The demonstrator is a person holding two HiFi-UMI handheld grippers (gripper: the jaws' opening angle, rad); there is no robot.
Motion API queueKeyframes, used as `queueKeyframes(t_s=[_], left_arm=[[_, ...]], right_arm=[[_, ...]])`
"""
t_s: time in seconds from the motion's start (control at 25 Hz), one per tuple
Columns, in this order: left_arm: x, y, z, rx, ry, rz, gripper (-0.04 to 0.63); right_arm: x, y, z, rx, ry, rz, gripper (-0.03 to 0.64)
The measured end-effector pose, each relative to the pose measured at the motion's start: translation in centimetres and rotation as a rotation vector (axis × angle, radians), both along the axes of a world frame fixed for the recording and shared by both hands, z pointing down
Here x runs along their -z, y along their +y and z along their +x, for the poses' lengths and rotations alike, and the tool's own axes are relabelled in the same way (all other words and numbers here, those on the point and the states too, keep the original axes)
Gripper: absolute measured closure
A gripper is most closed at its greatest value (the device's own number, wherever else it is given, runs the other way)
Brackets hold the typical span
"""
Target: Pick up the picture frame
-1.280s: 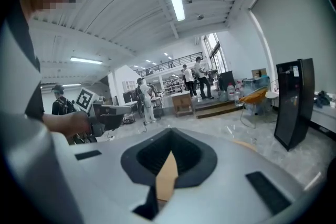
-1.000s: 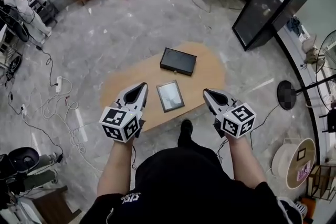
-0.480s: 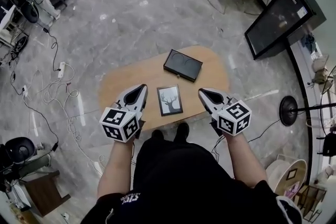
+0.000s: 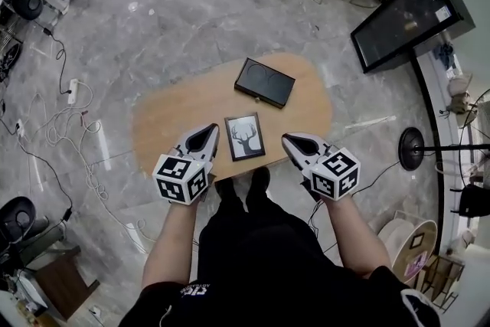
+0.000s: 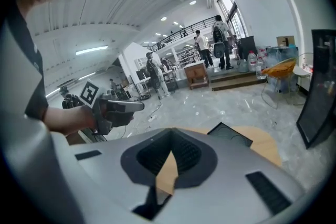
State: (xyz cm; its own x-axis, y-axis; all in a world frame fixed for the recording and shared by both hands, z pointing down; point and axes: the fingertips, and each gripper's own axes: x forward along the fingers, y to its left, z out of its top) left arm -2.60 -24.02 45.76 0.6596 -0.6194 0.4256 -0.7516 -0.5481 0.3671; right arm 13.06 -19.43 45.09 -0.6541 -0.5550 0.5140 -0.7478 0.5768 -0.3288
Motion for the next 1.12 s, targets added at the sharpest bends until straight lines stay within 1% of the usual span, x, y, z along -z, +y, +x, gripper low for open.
queueKeyframes(t_s=[0.2,0.44,0.72,0.92,1.0,1.12], left_arm=[[-5.0,1.1,-0.1,-0.022,-0.006,-0.079,0.586],[-11.7,1.4,-0.7,-0.019,-0.015,-0.168,0.586],[-19.2,1.2,0.4,-0.037,-0.027,-0.266,0.585],[-25.0,1.6,0.6,-0.044,-0.041,-0.325,0.584],[-27.4,1.8,0.8,-0.05,-0.05,-0.353,0.55],[-30.5,2.5,0.6,-0.055,-0.059,-0.39,0.536]], right_arm=[[-4.9,0.9,-0.4,-0.008,0.018,-0.089,0.612],[-11.6,1.7,-1.3,0.022,0.055,-0.187,0.612],[-18.9,0.8,-1.7,0.034,0.059,-0.271,0.612],[-25.2,0.3,-1.8,0.033,0.076,-0.331,0.612],[-27.8,0.3,-1.8,0.035,0.086,-0.358,0.612],[-31.3,0.5,-2.0,0.034,0.109,-0.387,0.611]])
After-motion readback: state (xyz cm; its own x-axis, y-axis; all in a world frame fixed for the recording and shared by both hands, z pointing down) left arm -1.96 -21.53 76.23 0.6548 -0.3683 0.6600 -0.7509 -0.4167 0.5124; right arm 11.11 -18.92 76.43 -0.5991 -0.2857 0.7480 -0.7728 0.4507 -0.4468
